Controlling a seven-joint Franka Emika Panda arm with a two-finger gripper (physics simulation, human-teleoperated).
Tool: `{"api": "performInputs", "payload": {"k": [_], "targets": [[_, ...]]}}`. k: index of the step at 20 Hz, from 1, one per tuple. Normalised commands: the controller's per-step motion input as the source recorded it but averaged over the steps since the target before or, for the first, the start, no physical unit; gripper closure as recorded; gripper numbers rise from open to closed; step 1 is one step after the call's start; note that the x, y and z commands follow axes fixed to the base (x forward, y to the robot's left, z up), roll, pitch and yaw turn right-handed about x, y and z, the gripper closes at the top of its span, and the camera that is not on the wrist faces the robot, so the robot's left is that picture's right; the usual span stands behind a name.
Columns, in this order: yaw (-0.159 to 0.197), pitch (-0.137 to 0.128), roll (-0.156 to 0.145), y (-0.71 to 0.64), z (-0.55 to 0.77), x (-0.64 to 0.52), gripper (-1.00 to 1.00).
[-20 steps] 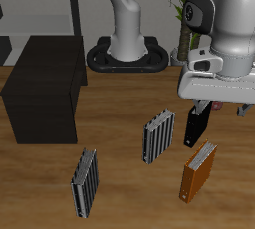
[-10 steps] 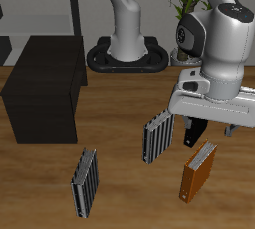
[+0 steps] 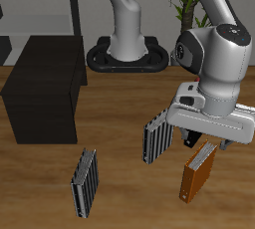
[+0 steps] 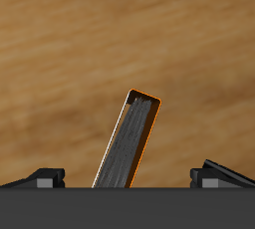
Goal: Place the orange book in the top region of the shelf
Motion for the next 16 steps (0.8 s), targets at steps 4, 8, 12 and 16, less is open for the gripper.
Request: {"api": "performInputs", "payload": {"k": [4, 8, 12, 16], "targets": [[-0.057, 0.048, -0.006, 0.02, -0.43, 0.02, -1.0], [-0.096, 0.083, -0.002, -0.1, -0.36, 0.14, -1.0], [-0.009, 0.047, 0.0, -0.04, -0.28, 0.06, -1.0], [0.006, 0.011, 0.027, 0.13, -0.24, -0.07, 1.0]]}}
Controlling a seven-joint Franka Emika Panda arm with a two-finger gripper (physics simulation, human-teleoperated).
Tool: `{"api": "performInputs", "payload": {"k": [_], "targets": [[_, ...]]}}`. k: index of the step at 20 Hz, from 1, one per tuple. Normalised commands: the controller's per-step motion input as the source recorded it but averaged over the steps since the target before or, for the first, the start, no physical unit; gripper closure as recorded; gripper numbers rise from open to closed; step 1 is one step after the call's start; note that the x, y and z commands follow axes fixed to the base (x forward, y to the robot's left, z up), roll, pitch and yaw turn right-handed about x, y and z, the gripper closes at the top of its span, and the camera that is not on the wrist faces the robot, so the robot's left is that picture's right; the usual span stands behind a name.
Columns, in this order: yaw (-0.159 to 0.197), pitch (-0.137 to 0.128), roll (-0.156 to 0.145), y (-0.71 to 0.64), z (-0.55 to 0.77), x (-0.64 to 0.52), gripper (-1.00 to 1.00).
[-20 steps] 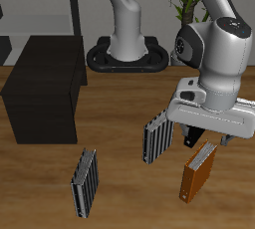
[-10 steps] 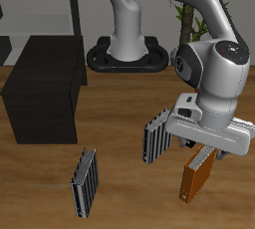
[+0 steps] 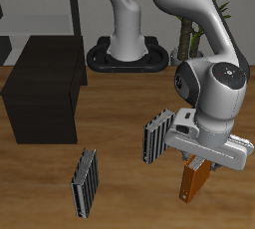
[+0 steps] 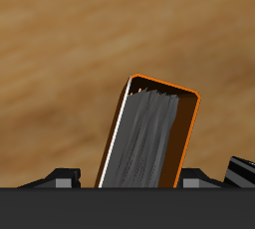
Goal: Place the orange book in the top region of the shelf
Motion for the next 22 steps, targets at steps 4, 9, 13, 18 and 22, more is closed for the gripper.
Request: {"api": "performInputs", "payload": {"k": [4, 9, 13, 18, 22], "targets": [[0.002, -0.012, 0.017, 0.05, 0.0, -0.04, 1.0], [0.033, -0.046, 0.023, -0.01, 0.23, -0.11, 1.0], [0.033, -0.07, 0.015, -0.08, 0.5, -0.21, 1.0], [0.03, -0.076, 0.0, -0.16, 0.59, -0.18, 1.0], [0.056, -0.073, 0.002, -0.14, 0.57, -0.31, 1.0]]}}
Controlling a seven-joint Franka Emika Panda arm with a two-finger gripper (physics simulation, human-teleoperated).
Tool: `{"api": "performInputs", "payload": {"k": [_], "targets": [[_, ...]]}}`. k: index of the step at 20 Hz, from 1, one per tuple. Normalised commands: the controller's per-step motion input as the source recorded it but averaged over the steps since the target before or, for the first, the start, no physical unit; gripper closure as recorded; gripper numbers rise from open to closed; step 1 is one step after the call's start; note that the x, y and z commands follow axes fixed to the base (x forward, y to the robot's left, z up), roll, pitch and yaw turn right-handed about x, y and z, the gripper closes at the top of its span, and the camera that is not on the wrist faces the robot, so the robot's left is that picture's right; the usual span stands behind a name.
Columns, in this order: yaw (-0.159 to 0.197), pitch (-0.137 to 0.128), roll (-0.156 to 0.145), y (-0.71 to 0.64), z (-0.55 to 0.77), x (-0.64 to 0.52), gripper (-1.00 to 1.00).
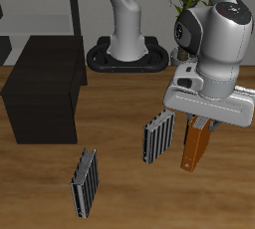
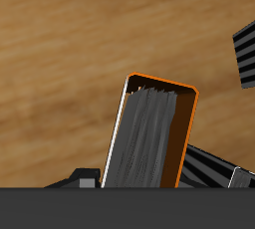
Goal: Place the orange book in the top region of the shelf
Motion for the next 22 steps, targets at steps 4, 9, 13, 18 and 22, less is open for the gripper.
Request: {"api": "performInputs", "payload": {"k": [4, 9, 13, 18, 22], "targets": [[0.042, -0.066, 0.012, -0.16, 0.54, -0.37, 1.0], [0.051, -0.053, 0.006, -0.19, 0.4, -0.36, 1.0], [0.027, -0.032, 0.005, -0.2, 0.37, -0.47, 1.0], [0.03, -0.048, 0.003, -0.24, 0.33, -0.43, 1.0], [0.067, -0.054, -0.007, -0.22, 0.29, -0.5, 1.0]]}}
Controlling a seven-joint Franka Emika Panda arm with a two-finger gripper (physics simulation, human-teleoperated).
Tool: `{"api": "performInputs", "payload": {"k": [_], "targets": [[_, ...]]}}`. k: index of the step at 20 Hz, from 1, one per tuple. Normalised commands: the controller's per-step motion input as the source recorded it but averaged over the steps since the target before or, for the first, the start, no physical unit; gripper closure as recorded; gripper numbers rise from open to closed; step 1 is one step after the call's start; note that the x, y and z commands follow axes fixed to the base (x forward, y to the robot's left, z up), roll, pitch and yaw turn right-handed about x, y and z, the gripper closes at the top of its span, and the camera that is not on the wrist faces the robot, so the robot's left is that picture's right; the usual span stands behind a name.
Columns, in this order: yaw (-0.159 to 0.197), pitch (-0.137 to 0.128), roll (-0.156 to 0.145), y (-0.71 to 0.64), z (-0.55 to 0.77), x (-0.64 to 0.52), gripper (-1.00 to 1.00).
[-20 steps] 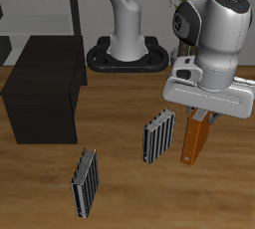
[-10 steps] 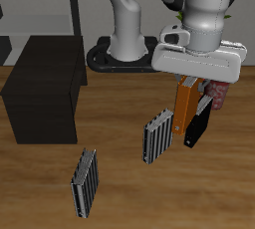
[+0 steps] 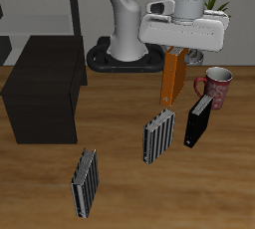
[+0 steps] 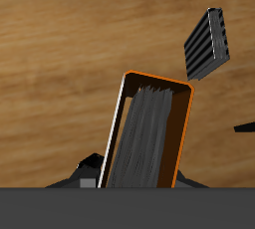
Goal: Place the orange book in the top region of the shelf
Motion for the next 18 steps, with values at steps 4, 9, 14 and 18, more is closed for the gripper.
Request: {"api": "performInputs", "payload": {"k": [4, 9, 14, 18], "targets": [[0.051, -0.05, 0.02, -0.17, 0.26, -0.55, 1.0], [0.076, -0.029, 0.008, -0.25, 0.13, -0.49, 1.0], [0.052, -0.038, -0.018, -0.3, 0.11, -0.41, 1.0], [0.041, -0.006, -0.032, -0.29, 0.0, -0.26, 1.0]]}}
